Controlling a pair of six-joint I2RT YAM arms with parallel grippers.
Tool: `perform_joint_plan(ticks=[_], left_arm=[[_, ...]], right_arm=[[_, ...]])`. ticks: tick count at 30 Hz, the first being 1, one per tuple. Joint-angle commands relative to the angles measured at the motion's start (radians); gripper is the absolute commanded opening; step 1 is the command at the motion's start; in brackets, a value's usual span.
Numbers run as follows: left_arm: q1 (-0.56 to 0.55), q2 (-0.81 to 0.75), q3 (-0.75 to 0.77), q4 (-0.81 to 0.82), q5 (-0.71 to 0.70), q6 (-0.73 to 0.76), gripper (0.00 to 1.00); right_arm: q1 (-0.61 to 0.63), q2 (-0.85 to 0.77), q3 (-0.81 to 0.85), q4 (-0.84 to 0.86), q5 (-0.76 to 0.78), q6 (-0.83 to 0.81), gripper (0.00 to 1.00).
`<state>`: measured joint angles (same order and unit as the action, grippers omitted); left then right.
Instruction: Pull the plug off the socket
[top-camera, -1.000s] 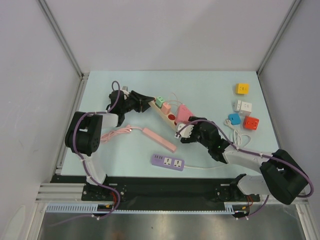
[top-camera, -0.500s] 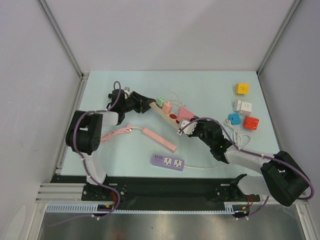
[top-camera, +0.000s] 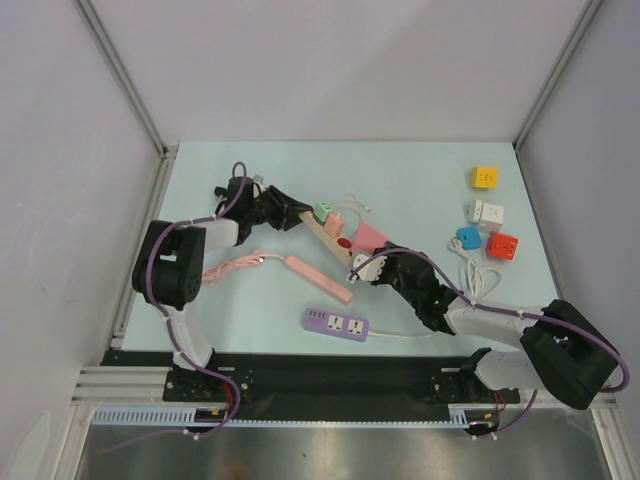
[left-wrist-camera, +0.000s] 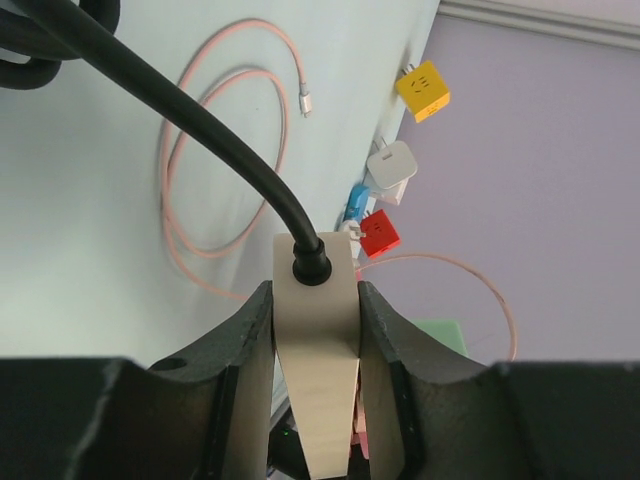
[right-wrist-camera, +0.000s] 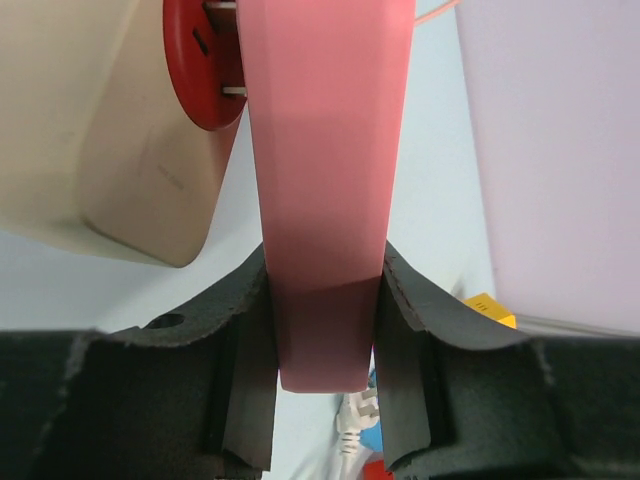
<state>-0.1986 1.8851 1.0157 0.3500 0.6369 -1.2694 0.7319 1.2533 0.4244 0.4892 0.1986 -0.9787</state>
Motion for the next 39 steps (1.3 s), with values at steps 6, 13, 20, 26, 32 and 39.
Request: perform_joint_plan(ticks=[6,13,20,26,32,39], left_arm=[[0.01,-0.047,0.07,-0.046,-0.086,0.208,0.0],[0.011,-0.04,0.113,-0.126,-0.106,0.311,0.0],[0.01,-0.024,0.104,-0.088,-0.089,0.269,0.0],[0.011,-0.026,0.08,-0.013,-0.052,0.239,0.0],[0.011,-0.024,0.083,0.047,-0.02,0.246,0.0],[0.001,-0.053,0.081,0.087,-0.002,0.278,0.0]], right_arm=[[0.017,-0.025,0.039,0.147,0.085,-0.041,0.0],[-0.052,-0.017,0.174,-0.112,-0.009,0.119,0.0],[0.069,0.128,0.057,0.317,0.318,-0.181,0.0],[0.006,0.051,0.138,0.032,0.21,0.035,0.0],[-0.306,-0.011,0.313,-0.393,-0.137,0.267,0.0],[-0.649,0.234,0.542,-0.535,-0.344,0.517,0.0]])
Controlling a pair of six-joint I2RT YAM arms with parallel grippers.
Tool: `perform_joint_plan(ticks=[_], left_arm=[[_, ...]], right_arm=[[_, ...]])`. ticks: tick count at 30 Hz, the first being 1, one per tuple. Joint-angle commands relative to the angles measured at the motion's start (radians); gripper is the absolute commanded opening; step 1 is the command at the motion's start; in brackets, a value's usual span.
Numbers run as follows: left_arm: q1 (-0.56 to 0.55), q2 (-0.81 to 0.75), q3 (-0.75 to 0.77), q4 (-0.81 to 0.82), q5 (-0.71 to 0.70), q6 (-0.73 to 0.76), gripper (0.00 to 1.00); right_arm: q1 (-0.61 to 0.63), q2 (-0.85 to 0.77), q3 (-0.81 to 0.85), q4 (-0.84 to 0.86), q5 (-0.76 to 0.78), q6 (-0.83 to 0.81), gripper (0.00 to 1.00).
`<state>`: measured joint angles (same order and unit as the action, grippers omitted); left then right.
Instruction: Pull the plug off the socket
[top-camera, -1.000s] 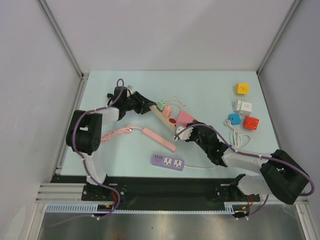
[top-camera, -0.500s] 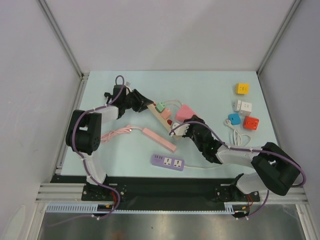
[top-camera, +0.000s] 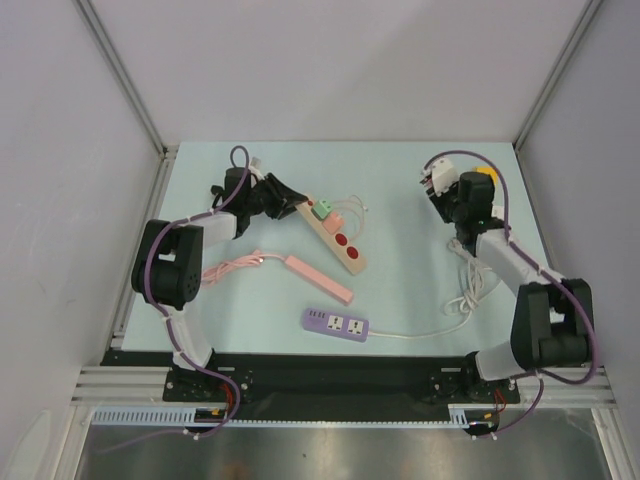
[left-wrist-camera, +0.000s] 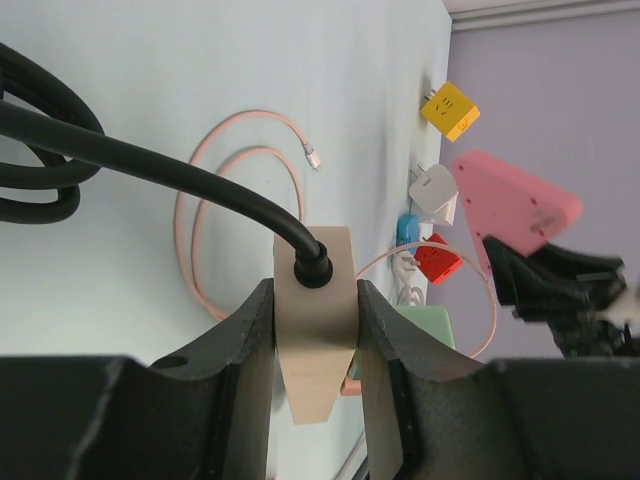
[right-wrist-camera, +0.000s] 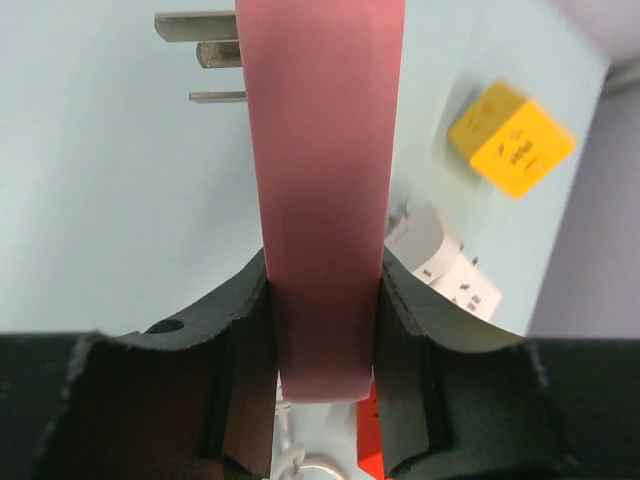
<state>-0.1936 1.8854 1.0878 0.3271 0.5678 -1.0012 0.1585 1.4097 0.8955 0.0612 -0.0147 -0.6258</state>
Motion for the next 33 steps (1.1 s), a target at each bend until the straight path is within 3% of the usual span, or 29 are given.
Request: perform_joint_plan(ticks=[1,8,15,24,33], left_arm=[[-0.007,-0.061,0.011,0.112,0.067,0.015,0.0],[-0.012,-0.089,0.012,0.121,0.084,0.033,0.0],[-0.012,-0.097,0.0,0.154,0.101,0.015,0.0],[-0.012,-0.101,-0.019,0.185,0.109,-0.002,0.0],[-0.012,-0.098,-0.026,0.201,0.113,-0.013,0.0]], right_arm=[[-0.092,0.104,0.109,-0.109,-0.134,0.185,0.0],[-0.191,0.281,0.132,0.104,-0.037,0.369,0.0],[-0.198,0.365,0.108,0.327,0.053,0.374,0.01],[-0.203,0.485,0.263,0.229,0.119,0.351,0.18],[-0.206,0.497,0.284,0.177,0.131,0.327,0.5]])
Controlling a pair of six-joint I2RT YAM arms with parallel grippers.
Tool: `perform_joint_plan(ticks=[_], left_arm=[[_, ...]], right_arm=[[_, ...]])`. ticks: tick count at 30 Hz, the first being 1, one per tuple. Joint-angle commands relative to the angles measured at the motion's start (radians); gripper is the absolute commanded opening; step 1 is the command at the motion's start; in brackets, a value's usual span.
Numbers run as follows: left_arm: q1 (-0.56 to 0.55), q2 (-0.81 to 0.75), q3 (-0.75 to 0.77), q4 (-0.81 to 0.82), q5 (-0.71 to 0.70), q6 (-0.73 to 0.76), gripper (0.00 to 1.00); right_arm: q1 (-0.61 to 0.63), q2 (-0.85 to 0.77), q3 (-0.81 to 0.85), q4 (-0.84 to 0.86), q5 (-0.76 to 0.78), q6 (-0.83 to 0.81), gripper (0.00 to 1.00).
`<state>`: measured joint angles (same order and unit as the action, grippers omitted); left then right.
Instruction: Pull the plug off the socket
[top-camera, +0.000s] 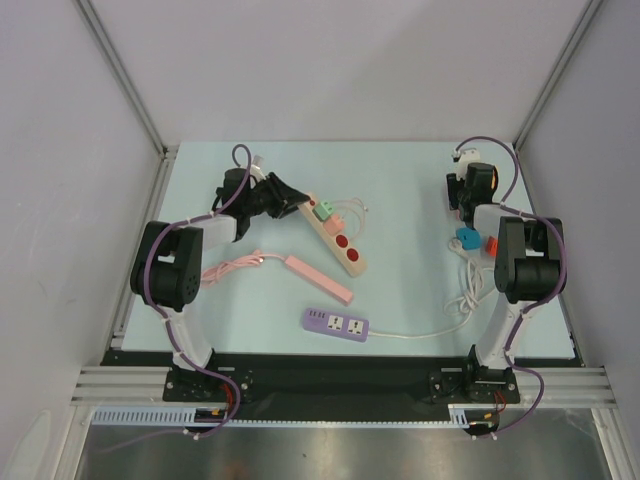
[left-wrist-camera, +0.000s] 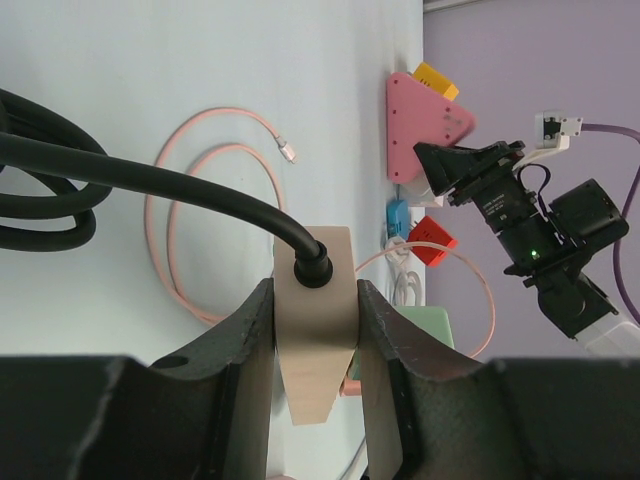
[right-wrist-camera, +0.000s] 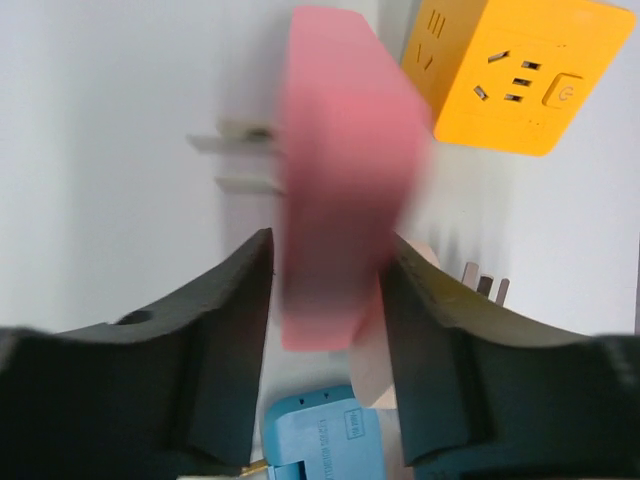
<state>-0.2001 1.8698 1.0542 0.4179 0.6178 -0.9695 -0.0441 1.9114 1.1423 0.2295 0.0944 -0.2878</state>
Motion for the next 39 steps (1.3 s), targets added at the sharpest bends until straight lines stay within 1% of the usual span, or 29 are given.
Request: perform_joint_plan(ticks=[1,3,4,6,7,8,11,13,14,15,20,21,24,26,27,28,29,30,31,32,33,34,35,36,37,38,39], left_arm=[[-0.005,-0.083,0.007,0.111,0.062,-0.046,0.0],[-0.005,-0.081,0.006,0.113,0.062,-0.047,0.0],[-0.005,-0.081,0.004,0.114,0.063,-0.048,0.0],[-0.005,-0.083,0.003,0.117,0.062,-0.049,0.0],[-0.005,-0.084,0.001,0.117,0.063,-0.049,0.0],[-0.005,-0.086,0.001,0.116,0.063,-0.049,0.0],[-0.005,-0.087,0.001,0.117,0.065,-0.049,0.0],[-0.005,-0.086,0.003,0.119,0.068,-0.048,0.0],[-0.005,-0.086,0.003,0.122,0.068,-0.048,0.0],[-0.005,-0.086,0.004,0.125,0.071,-0.048,0.0],[-0.007,-0.086,0.004,0.131,0.076,-0.046,0.0],[-0.007,-0.086,0.006,0.131,0.076,-0.044,0.0],[-0.012,-0.086,0.01,0.125,0.083,-0.038,0.0],[-0.015,-0.086,0.018,0.114,0.086,-0.029,0.0],[-0.018,-0.084,0.021,0.11,0.089,-0.025,0.0],[-0.019,-0.084,0.026,0.105,0.092,-0.021,0.0],[-0.021,-0.086,0.029,0.102,0.092,-0.015,0.0],[-0.024,-0.086,0.03,0.099,0.095,-0.012,0.0],[-0.025,-0.086,0.035,0.094,0.1,-0.008,0.0],[-0.027,-0.084,0.038,0.091,0.102,-0.003,0.0],[-0.03,-0.083,0.041,0.088,0.105,-0.003,0.0],[-0.033,-0.083,0.044,0.085,0.105,-0.002,0.0],[-0.035,-0.083,0.047,0.082,0.109,0.002,0.0],[-0.039,-0.08,0.05,0.078,0.111,0.005,0.0],[-0.042,-0.081,0.055,0.07,0.112,0.008,0.0],[-0.045,-0.08,0.055,0.067,0.114,0.011,0.0],[-0.05,-0.081,0.056,0.067,0.112,0.012,0.0]], right_arm=[[-0.003,-0.006,0.034,0.007,0.022,-0.014,0.53],[-0.003,-0.009,0.03,0.002,0.022,-0.022,0.53],[-0.003,-0.009,0.028,0.001,0.019,-0.024,0.57],[-0.003,-0.017,0.024,-0.001,0.019,-0.031,0.58],[-0.002,-0.021,0.019,-0.001,0.016,-0.031,0.61],[-0.002,-0.028,0.019,-0.002,0.013,-0.033,0.62],[0.001,-0.072,-0.001,-0.007,-0.018,-0.04,0.71],[0.003,-0.124,-0.021,-0.009,-0.038,-0.039,0.8],[0.003,-0.139,-0.026,-0.007,-0.044,-0.036,0.8],[0.001,-0.156,-0.029,-0.012,-0.05,-0.033,0.84],[0.0,-0.264,-0.033,-0.053,-0.085,-0.024,0.86],[0.0,-0.279,-0.033,-0.064,-0.085,-0.022,0.88],[0.001,-0.34,-0.036,-0.111,-0.162,-0.022,0.89],[0.001,-0.39,-0.035,-0.171,-0.235,-0.04,0.93],[0.001,-0.409,-0.032,-0.206,-0.287,-0.069,0.96],[0.0,-0.426,-0.03,-0.235,-0.397,-0.097,0.98],[0.001,-0.461,-0.023,-0.34,-0.47,-0.17,1.0],[0.001,-0.475,-0.016,-0.395,-0.549,-0.213,1.0],[0.003,-0.488,-0.012,-0.442,-0.714,-0.249,1.0],[0.01,-0.511,-0.01,-0.526,-0.795,-0.287,1.0],[0.018,-0.52,-0.007,-0.574,-0.876,-0.374,1.0],[0.027,-0.526,-0.003,-0.634,-1.033,-0.451,1.0],[0.07,-0.538,-0.003,-0.75,-1.092,-0.521,1.0],[0.091,-0.543,-0.003,-0.804,-1.163,-0.657,1.0],[0.116,-0.546,-0.001,-0.855,-1.18,-0.712,1.0],[0.15,-0.545,0.0,-0.901,-1.179,-0.729,1.0],[0.214,-0.532,0.004,-0.892,-1.146,-0.667,1.0]])
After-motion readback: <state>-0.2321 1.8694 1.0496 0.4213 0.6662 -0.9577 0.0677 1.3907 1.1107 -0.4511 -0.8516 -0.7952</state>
